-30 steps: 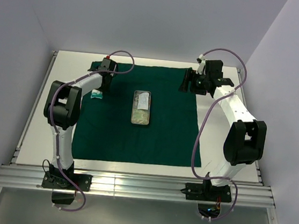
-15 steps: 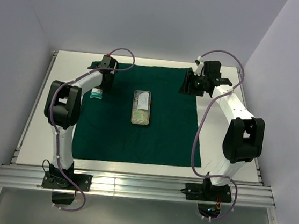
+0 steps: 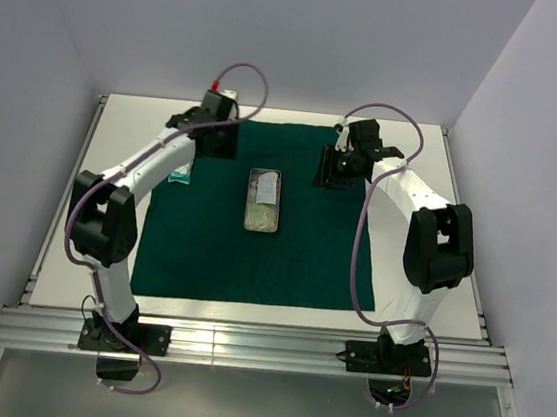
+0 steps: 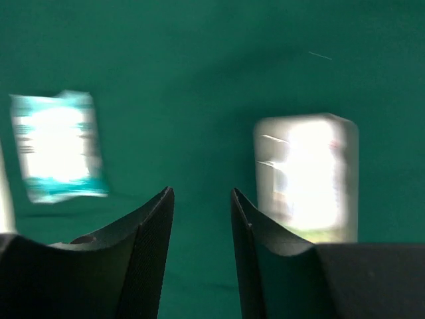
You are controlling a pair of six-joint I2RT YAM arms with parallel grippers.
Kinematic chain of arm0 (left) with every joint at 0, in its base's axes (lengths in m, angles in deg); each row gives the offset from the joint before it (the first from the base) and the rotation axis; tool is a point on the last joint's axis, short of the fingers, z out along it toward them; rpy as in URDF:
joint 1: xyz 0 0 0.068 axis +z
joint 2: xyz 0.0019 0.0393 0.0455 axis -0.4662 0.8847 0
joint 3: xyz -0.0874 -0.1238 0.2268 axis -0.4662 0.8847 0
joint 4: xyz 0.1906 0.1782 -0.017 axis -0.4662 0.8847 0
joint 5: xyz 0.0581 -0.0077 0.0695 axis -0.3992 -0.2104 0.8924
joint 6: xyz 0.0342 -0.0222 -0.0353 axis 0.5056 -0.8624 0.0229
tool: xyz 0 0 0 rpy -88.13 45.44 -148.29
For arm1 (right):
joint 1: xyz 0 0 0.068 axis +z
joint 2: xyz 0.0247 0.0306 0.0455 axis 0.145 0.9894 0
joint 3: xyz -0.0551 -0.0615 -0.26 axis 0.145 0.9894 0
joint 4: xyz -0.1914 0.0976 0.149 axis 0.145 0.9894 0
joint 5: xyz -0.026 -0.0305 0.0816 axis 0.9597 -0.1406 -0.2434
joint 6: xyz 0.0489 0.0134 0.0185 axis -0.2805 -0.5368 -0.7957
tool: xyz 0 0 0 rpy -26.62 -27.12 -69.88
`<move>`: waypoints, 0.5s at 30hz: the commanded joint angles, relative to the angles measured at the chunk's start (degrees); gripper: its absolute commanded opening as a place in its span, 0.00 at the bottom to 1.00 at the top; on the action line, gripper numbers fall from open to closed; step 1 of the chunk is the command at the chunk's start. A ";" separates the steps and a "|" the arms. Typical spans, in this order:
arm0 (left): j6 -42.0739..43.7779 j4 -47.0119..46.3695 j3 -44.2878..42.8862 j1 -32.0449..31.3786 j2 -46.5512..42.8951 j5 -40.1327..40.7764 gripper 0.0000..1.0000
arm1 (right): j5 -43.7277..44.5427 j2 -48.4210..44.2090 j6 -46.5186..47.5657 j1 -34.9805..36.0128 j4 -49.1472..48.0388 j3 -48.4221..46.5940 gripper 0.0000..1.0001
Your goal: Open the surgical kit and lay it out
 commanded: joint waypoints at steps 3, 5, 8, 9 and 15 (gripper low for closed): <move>-9.85 0.26 -1.47 -10.20 1.51 -1.23 0.47 | 1.68 -0.77 0.41 -0.59 -0.25 -2.37 0.52; -11.52 1.93 -5.85 -13.09 5.27 0.79 0.47 | 2.73 -1.30 0.85 -0.77 0.27 -2.46 0.52; -12.76 4.57 -11.21 -15.99 10.02 4.66 0.45 | 3.96 -2.00 1.37 -1.91 0.63 -2.55 0.53; -12.85 4.92 -12.02 -16.36 10.74 5.02 0.45 | 4.14 -2.18 1.46 -2.26 0.71 -2.55 0.53; -13.64 5.72 -13.52 -17.50 14.61 8.36 0.43 | 5.11 -3.24 2.17 -4.98 1.33 -2.55 0.53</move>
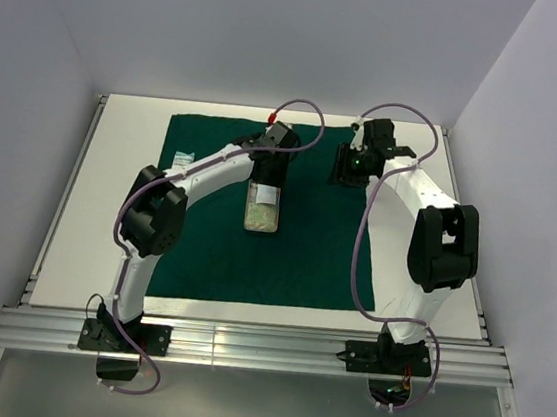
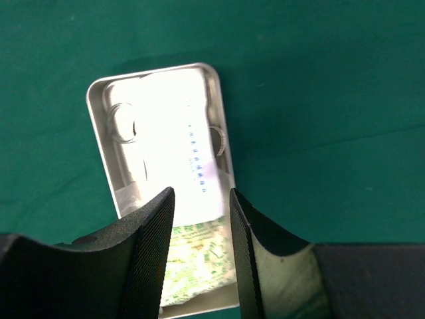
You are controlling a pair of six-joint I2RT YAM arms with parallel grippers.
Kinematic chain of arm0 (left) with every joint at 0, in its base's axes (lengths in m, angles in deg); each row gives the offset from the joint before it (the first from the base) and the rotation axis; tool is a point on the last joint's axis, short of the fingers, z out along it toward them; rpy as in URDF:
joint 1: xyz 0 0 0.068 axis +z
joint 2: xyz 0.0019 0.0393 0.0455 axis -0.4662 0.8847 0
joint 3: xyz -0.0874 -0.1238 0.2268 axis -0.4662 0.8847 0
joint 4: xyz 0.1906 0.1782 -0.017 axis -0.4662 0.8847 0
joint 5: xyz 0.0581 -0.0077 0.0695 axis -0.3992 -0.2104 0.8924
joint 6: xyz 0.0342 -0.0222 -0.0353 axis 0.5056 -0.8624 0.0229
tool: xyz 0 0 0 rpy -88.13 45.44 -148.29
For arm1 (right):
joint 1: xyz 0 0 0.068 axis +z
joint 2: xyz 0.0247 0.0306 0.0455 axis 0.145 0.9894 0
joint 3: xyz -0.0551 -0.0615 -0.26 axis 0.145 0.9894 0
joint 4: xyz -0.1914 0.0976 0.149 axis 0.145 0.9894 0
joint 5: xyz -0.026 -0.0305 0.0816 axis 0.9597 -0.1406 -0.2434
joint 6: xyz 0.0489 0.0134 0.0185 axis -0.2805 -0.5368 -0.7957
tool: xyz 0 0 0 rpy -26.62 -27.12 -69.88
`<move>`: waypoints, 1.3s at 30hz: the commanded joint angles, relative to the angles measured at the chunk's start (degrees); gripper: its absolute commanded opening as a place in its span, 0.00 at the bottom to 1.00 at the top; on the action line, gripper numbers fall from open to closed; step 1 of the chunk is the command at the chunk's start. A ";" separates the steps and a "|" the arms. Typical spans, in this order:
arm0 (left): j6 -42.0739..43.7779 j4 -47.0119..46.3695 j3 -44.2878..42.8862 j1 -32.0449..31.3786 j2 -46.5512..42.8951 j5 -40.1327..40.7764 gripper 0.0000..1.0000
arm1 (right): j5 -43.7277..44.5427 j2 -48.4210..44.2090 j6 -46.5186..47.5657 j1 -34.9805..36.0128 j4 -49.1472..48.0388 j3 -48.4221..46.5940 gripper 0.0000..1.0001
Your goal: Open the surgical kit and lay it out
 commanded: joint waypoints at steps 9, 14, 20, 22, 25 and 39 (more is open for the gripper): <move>-0.67 1.37 -3.93 0.07 4.09 4.36 0.42 | 0.63 -3.72 0.94 -3.38 0.63 -1.63 0.53; 0.12 1.01 -5.69 0.07 6.29 3.92 0.41 | 0.01 -3.46 0.77 -4.08 0.72 -1.54 0.53; 0.29 1.19 -6.66 0.07 8.05 4.98 0.37 | -0.52 -3.28 0.59 -4.61 0.81 -1.54 0.52; 0.38 1.19 -6.75 0.07 8.58 5.33 0.37 | -0.61 -3.19 0.42 -4.70 0.81 -1.62 0.52; 0.47 1.37 -7.10 0.16 9.37 5.51 0.35 | -0.69 -2.93 0.59 -4.87 0.98 -1.89 0.52; 1.09 1.81 -7.71 0.16 6.74 7.00 0.00 | -1.57 -1.70 0.85 -4.96 1.68 -3.20 0.52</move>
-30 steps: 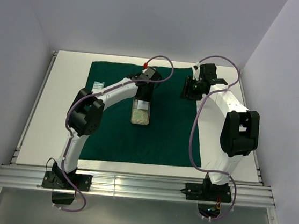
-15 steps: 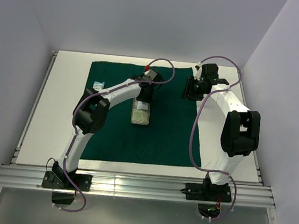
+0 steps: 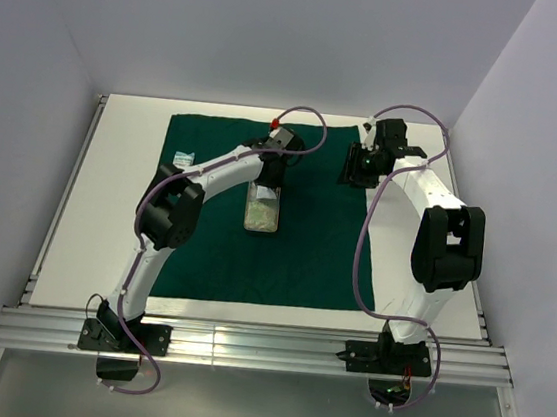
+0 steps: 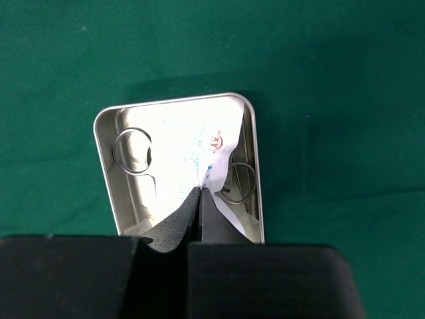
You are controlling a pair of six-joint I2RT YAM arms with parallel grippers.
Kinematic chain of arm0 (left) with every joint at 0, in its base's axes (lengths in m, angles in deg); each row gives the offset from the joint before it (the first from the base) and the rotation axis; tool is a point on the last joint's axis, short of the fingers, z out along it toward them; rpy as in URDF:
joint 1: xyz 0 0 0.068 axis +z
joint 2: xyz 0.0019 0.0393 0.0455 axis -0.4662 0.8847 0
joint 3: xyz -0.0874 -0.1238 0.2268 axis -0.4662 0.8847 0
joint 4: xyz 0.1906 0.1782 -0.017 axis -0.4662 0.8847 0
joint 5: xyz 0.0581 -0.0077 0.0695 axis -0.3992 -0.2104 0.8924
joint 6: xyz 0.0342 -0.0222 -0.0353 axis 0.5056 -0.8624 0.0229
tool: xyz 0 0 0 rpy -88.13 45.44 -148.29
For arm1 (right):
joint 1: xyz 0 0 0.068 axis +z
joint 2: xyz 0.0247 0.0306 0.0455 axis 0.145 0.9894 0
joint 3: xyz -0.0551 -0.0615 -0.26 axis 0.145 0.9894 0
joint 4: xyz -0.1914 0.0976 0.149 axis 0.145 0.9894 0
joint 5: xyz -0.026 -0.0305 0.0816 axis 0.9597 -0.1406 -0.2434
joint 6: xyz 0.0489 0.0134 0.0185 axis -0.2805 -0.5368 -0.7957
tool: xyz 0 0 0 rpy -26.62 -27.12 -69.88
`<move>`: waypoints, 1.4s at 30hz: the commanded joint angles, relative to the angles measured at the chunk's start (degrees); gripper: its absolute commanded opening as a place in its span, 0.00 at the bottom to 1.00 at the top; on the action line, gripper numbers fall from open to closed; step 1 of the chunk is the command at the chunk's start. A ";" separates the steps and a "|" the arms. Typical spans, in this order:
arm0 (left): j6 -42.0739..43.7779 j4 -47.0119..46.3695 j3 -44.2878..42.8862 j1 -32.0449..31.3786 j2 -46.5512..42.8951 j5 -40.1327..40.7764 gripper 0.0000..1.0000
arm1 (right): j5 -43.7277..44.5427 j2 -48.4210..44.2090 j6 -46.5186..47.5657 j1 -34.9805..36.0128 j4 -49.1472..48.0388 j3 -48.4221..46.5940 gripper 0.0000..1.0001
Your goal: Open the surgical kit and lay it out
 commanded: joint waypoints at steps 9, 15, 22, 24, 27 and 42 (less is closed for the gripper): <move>1.68 0.37 -3.48 0.05 -7.45 3.16 0.00 | -1.07 -1.37 1.01 -0.55 1.01 -3.78 0.52; 1.86 0.89 -2.34 0.57 -12.63 6.06 0.00 | -1.69 -1.37 1.27 -0.37 1.45 -4.13 0.51; 7.20 0.81 0.74 9.08 -13.62 0.97 0.00 | -1.51 -1.37 1.54 -0.28 1.28 -4.04 0.51; 8.70 0.63 0.22 11.03 -12.21 0.96 0.00 | -1.42 -1.11 1.54 -0.11 1.19 -4.04 0.51; 10.64 1.86 -2.07 14.02 -9.40 0.53 0.00 | -1.16 -0.67 1.45 0.07 1.10 -4.48 0.51; 11.35 3.53 0.38 17.97 -1.05 -2.81 0.00 | -0.63 -0.23 1.98 0.33 1.71 -5.45 0.52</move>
